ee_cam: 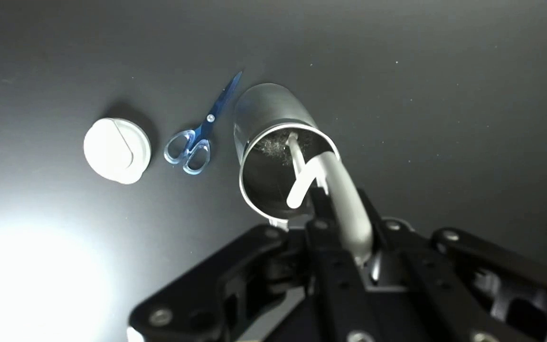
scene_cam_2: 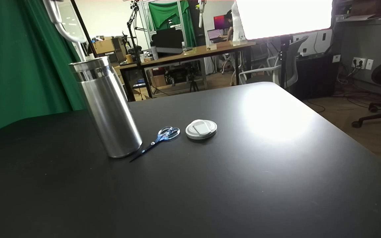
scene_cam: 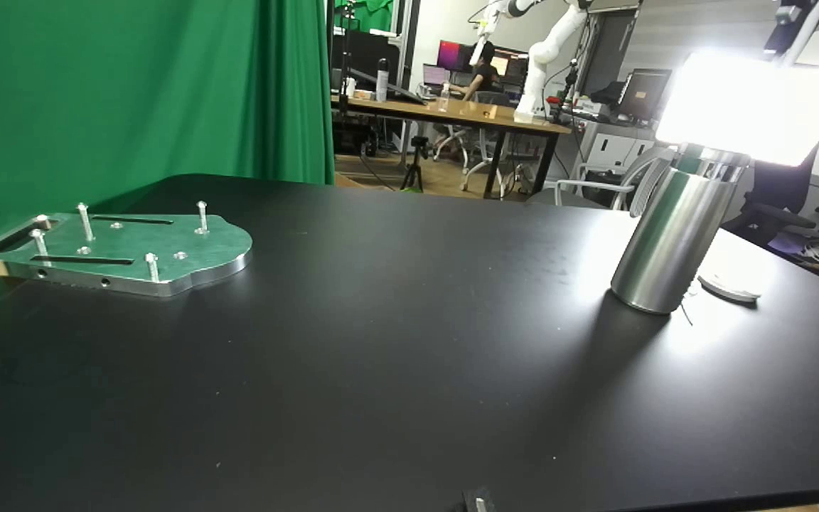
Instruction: Move the brush inside the flask up and down
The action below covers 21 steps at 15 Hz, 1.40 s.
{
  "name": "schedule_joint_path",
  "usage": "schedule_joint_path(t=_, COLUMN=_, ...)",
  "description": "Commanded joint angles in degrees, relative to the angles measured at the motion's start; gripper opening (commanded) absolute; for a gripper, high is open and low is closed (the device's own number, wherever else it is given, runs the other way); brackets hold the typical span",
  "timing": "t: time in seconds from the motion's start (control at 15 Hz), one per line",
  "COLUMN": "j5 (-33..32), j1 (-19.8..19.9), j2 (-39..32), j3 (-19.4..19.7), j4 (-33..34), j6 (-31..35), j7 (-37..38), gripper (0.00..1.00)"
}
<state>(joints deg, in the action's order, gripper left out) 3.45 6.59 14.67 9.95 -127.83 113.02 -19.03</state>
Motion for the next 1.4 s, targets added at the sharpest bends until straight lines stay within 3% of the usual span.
schedule_joint_path(t=0.0, j5=0.3, j1=0.37, j2=-3.99, j3=0.49, j4=0.61, j6=0.95, j7=2.15, gripper=0.04)
schedule_joint_path(t=0.53, j5=0.36, j1=1.31, j2=-8.45, j3=0.37, j4=1.27, j6=1.24, j7=2.46, gripper=0.04)
schedule_joint_path(t=1.33, j5=-0.41, j1=0.34, j2=6.25, j3=-0.39, j4=1.67, j6=-3.52, j7=2.22, gripper=0.04)
